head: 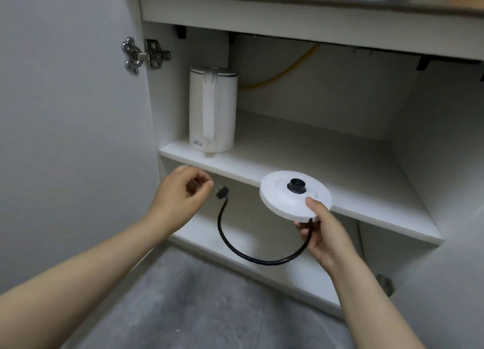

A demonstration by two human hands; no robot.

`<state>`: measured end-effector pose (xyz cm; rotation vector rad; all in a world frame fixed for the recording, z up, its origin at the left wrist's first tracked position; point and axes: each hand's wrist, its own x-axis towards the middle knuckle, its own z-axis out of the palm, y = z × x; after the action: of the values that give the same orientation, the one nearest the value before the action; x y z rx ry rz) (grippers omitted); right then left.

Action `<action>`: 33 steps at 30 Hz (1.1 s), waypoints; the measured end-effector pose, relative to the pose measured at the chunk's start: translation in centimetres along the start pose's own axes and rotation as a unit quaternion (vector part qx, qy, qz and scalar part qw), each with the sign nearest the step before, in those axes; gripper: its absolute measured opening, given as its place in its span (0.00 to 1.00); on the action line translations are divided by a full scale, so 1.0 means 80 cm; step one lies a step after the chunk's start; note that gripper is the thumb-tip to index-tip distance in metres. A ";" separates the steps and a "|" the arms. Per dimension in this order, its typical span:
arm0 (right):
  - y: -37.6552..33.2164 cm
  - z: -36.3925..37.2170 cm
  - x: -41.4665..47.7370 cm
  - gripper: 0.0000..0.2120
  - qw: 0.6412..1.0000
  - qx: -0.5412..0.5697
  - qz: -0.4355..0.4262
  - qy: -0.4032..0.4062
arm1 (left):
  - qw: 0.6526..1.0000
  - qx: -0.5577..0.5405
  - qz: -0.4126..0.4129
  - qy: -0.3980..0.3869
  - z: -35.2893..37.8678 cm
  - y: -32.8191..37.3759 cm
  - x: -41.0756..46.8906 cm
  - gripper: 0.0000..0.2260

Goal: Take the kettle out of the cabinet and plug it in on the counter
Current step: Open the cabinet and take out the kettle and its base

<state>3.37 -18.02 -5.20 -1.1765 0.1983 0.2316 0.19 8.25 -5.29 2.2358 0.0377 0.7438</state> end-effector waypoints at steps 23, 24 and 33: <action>-0.023 0.052 0.057 0.10 0.998 -0.048 -0.044 0.008 | 0.987 -0.048 -0.149 0.030 0.041 0.006 0.169 0.25; -0.023 0.052 0.059 0.11 0.997 -0.059 -0.044 0.011 | 0.984 -0.066 -0.159 0.038 0.043 0.008 0.175 0.24; -0.022 0.050 0.056 0.12 0.996 -0.075 -0.045 0.003 | 0.974 -0.130 -0.186 0.021 0.040 0.013 0.167 0.11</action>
<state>8.26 -14.64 -3.39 -1.3317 0.1347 0.1644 12.74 8.75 0.41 1.8902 0.3508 0.5532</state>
